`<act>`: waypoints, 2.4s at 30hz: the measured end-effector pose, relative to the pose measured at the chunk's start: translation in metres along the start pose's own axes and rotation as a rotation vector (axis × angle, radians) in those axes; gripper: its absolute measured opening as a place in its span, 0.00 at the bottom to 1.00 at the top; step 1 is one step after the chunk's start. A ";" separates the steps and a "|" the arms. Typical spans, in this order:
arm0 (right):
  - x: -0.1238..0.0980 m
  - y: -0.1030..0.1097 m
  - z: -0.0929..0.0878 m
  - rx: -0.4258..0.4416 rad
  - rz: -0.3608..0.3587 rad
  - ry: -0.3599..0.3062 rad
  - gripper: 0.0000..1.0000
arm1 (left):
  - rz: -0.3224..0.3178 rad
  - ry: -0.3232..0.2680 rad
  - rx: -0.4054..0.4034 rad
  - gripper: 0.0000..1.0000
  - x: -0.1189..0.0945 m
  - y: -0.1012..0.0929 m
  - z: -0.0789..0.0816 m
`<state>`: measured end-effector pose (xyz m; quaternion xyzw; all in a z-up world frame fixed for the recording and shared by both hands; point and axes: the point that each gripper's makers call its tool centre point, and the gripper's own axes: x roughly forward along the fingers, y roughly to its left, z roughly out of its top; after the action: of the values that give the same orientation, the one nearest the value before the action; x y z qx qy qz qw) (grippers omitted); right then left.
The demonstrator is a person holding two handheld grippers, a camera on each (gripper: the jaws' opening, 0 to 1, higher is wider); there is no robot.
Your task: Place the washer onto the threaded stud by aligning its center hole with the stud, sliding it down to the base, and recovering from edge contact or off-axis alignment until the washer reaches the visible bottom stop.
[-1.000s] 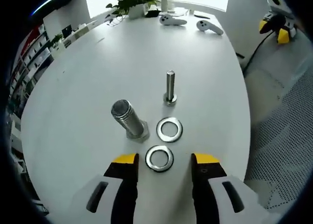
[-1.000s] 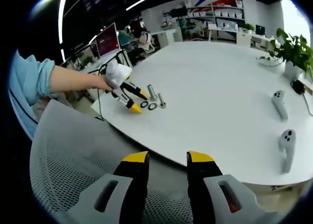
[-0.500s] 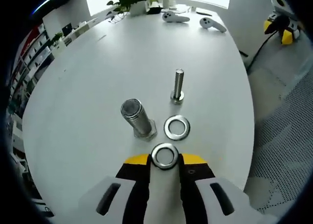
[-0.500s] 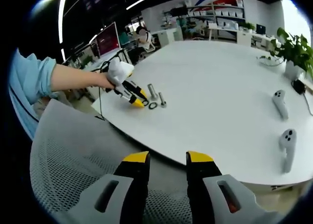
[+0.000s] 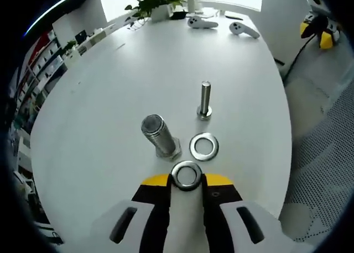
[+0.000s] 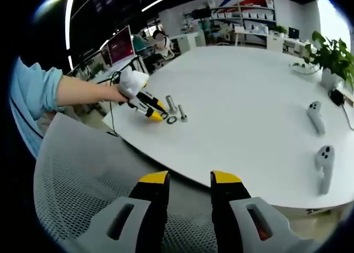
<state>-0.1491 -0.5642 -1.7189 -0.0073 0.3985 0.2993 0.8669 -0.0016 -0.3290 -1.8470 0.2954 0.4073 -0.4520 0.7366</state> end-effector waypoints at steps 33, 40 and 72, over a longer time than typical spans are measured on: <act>0.000 0.002 0.001 -0.009 0.012 -0.003 0.31 | 0.066 -0.106 -0.013 0.19 -0.056 0.010 0.041; 0.000 0.002 0.001 -0.010 0.013 -0.004 0.31 | 0.076 -0.137 0.008 0.20 -0.060 0.018 0.062; 0.000 0.002 0.001 -0.003 0.015 -0.008 0.31 | 0.006 0.055 0.112 0.20 -0.020 0.017 0.054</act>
<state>-0.1495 -0.5624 -1.7179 -0.0046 0.3948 0.3063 0.8662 0.0269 -0.3562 -1.8020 0.3497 0.4005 -0.4636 0.7088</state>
